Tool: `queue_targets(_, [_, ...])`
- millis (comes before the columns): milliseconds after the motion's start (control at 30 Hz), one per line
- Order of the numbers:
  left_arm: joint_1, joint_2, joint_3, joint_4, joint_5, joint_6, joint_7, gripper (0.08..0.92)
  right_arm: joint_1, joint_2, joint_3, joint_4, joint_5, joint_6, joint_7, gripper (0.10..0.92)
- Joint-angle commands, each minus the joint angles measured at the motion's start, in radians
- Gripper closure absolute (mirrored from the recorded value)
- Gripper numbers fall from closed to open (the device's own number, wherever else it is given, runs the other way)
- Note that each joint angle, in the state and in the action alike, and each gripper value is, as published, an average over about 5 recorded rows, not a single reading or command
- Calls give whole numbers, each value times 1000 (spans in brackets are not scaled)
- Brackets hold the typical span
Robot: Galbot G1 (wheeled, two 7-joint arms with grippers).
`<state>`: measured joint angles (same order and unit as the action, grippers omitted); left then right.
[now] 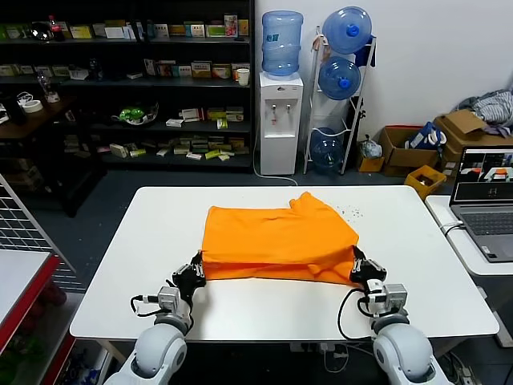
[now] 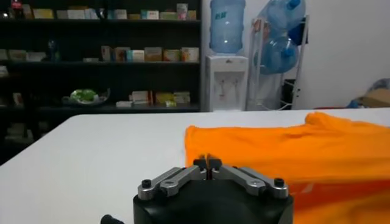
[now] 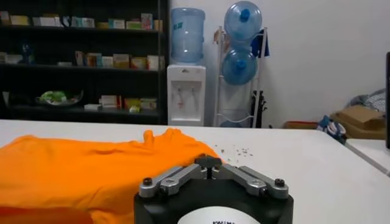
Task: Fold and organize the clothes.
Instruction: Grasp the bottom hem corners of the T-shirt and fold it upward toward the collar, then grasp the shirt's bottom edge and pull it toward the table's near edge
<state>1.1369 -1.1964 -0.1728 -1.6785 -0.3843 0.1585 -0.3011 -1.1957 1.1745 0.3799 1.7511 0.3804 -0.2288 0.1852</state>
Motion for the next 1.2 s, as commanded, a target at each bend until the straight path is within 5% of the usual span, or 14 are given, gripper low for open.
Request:
queue_targets(33, [-77,-9,12,80,10,21,-35,881,97,1,-29,-88,4,-6,-6,902])
queue_targets(333, [-51,-6,10,51,0,45,-10,643,114,7,-38,-122,-31,17,-84,707])
queue_targets(833, [179,6,-53,-92,-13,41,45,221,-145,-99,72,-34,-17,56,-167,283])
queue_targets(967, [169,-5,-44,-61,-41,50,49,181,-170,-101,85,-32,33,15,-162,212])
queue_targets(1200, [124,10,-31,-25,-93,84,40,177,-161,-87,74,-33,82,-33,-159,203])
